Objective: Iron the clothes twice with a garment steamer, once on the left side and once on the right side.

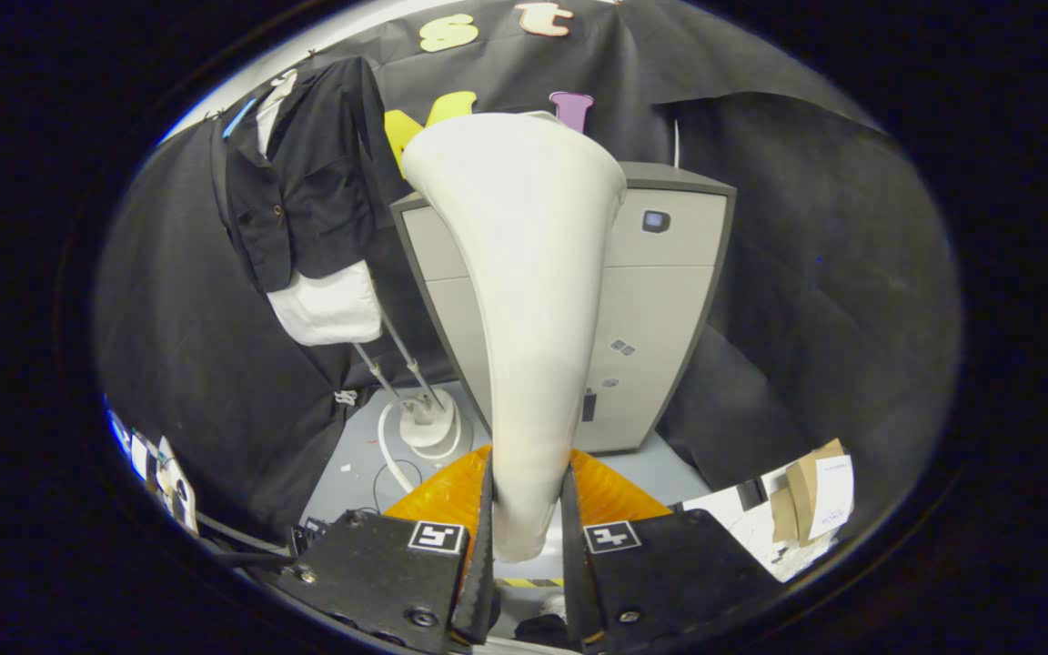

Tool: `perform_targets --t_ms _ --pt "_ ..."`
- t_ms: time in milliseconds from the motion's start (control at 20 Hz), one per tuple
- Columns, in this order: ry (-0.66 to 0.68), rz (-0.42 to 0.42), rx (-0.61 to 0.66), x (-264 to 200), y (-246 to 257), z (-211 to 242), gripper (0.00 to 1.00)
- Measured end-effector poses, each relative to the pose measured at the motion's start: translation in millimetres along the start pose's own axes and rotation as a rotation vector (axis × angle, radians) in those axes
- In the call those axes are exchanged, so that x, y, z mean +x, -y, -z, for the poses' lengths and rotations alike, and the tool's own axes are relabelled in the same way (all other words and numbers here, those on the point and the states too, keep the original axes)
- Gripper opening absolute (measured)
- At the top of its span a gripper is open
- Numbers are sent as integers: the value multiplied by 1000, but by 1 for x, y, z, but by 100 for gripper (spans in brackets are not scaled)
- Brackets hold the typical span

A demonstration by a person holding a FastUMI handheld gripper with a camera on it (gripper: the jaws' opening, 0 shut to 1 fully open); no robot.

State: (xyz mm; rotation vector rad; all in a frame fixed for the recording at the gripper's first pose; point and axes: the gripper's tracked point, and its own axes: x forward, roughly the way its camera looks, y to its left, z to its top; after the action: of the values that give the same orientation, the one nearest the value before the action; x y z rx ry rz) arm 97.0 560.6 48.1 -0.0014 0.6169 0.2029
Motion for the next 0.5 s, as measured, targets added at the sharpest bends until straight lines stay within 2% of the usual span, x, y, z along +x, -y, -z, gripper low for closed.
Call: perform_targets --t_ms 500 --pt "-2 -9 18 -5 3 4 35"
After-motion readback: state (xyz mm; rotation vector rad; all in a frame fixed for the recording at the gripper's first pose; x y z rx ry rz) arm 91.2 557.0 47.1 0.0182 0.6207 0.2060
